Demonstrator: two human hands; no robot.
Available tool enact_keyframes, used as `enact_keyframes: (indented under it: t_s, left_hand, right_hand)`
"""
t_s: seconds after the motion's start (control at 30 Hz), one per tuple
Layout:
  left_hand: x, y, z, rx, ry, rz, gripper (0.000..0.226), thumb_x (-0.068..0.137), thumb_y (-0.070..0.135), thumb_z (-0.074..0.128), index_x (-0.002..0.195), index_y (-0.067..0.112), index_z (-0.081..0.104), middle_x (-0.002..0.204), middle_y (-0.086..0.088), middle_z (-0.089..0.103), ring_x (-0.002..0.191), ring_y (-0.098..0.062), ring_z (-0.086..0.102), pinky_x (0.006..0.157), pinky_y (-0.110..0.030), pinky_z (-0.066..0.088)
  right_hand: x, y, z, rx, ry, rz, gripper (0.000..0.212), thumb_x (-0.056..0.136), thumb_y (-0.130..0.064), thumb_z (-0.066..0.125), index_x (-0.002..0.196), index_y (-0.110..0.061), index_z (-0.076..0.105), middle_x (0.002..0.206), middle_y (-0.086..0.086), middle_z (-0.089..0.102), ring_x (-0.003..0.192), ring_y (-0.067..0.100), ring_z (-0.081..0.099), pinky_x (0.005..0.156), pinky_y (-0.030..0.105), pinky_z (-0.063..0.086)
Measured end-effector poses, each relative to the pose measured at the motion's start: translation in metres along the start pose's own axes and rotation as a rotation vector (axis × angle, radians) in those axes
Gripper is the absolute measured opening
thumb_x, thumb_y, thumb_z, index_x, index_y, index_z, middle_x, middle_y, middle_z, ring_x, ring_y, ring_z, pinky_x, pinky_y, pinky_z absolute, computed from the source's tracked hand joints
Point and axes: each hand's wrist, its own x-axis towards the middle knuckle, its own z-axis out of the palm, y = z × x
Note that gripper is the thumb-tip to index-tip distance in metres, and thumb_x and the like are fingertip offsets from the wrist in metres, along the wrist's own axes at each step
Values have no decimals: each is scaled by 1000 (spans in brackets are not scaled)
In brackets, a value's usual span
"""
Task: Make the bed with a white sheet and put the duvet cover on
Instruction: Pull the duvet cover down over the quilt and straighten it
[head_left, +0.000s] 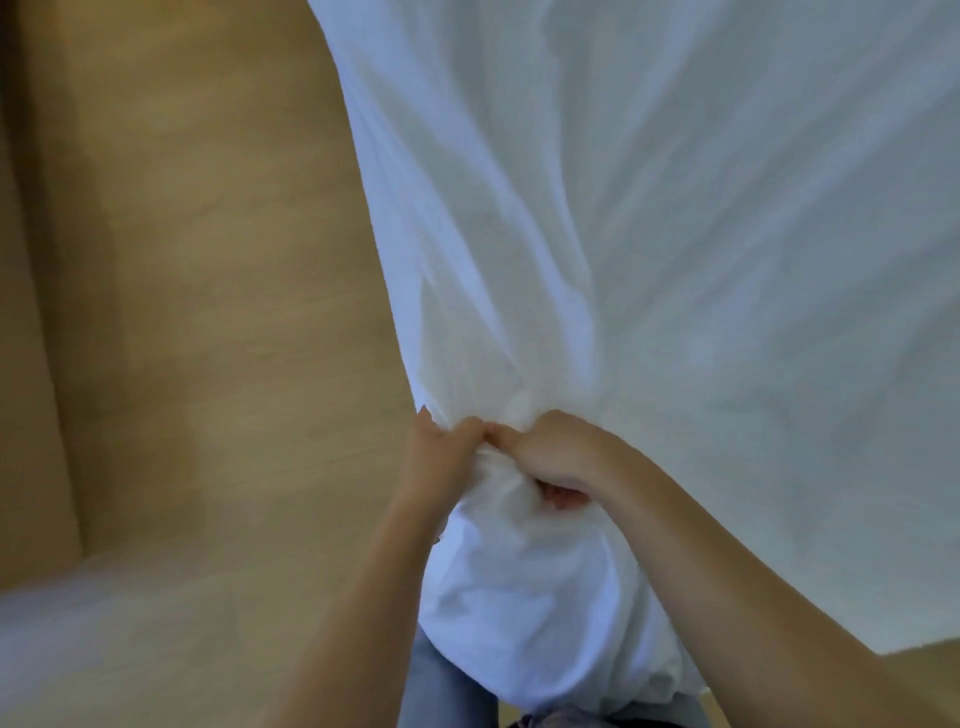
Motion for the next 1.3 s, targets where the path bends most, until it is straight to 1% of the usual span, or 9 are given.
enact_keyframes:
  t_s: [0.17,0.33,0.43,0.57,0.7,0.87,1.1,1.2,1.3]
  left_hand:
    - [5,-27,-20,73,-118,-137,5,82,4,49,87,4,51,78,-9,47,67,-17,44,56,-27,37]
    - [13,-28,-33,-25,-186,-184,11,89,14,53,86,13,64,81,-2,67,71,-17,60,62,-25,47]
    - [18,-19,-47,-292,-413,-318,35,93,43,49,94,20,75,102,-3,73,91,-17,70,68,-28,56]
    - [30,-14,-69,-374,-510,-296,52,80,41,63,122,10,62,121,-13,65,111,-28,62,86,-38,52]
    - [31,-37,-97,-422,-347,-284,60,69,31,70,123,9,58,115,-12,67,108,-30,63,93,-44,49]
    - [37,-45,-91,-9,-16,-165,13,87,22,63,93,10,62,87,-2,68,85,-21,64,72,-31,49]
    - [53,-19,-60,439,38,275,25,84,31,62,80,11,47,71,-6,40,68,-22,43,61,-32,39]
    - [50,-8,-40,317,18,101,18,90,23,52,79,10,47,68,2,42,66,-16,43,56,-26,34]
    - [38,19,-47,-79,85,35,23,93,20,49,78,10,63,75,-4,58,77,-24,59,69,-31,45]
  right_hand:
    - [14,11,63,64,435,-52,33,97,-30,41,107,-6,61,111,13,64,105,31,58,83,34,44]
    - [16,11,58,270,518,-213,30,95,-21,42,66,-14,42,80,13,61,77,28,53,65,29,30]
    - [-14,6,53,286,479,-321,38,93,-20,44,57,-15,35,57,-2,43,61,18,44,55,29,29]
    - [-70,-10,66,223,449,-612,45,88,-16,48,52,-18,21,42,-4,24,42,10,25,42,19,26]
    - [-71,-18,87,-9,399,-585,44,97,-24,40,56,-15,25,50,-1,30,48,13,30,51,27,26]
    - [-26,-19,105,-233,435,-493,41,102,-27,31,63,-15,29,77,2,55,76,23,53,65,27,30]
    - [-19,2,113,290,588,-534,57,95,-30,51,48,-21,21,38,-4,27,41,11,32,50,20,30]
    - [-24,8,119,384,760,-516,55,92,-22,57,51,-22,20,41,-6,22,47,11,34,48,21,27]
    - [-25,8,108,467,870,-527,20,84,-30,58,69,-18,52,68,-10,47,67,4,44,65,17,33]
